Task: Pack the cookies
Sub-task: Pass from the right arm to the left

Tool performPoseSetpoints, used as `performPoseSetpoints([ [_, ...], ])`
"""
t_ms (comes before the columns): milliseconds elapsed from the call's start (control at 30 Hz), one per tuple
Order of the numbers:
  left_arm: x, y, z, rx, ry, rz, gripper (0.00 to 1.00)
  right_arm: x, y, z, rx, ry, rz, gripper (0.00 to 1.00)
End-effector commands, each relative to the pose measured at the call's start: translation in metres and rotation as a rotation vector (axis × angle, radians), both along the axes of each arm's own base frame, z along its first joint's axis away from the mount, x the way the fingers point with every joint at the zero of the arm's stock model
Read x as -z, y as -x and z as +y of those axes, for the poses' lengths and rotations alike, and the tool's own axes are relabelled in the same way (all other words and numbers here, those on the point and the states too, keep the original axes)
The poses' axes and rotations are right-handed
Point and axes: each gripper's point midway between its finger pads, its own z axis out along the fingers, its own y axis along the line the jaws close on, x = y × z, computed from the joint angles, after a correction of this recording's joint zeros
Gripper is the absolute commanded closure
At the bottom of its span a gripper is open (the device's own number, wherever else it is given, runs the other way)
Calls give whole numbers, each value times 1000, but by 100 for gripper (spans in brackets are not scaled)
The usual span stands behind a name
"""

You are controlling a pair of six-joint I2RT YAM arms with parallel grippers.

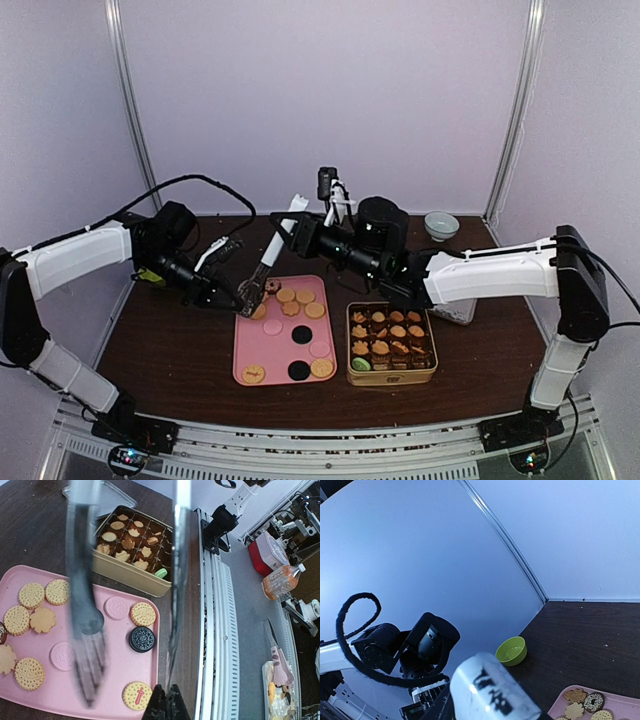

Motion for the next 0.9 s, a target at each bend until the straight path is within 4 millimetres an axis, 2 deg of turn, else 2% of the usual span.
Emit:
performPoseSetpoints([
  [0,-8,-3,0,4,22,35,100,-30,19,6,-83,-101,-54,59],
  [100,-17,3,0,34,42,41,100,-30,26,-1,-132,-122,-81,41],
  [200,-22,8,0,54,47,45,100,-28,31,-7,-264,-151,-74,24],
  [333,-26,10,1,67,44,35,100,-4,29,-14,-362,-59,-41,17],
  [467,-25,8,3,66,28,17,100,13,28,-17,-406,6,-6,16],
  [600,-26,7,3,66,23,5,100,25,32,-9,-492,2,39,21],
  [867,-30,12,4,95,20,16,100,24,37,3,-597,-29,55,30],
])
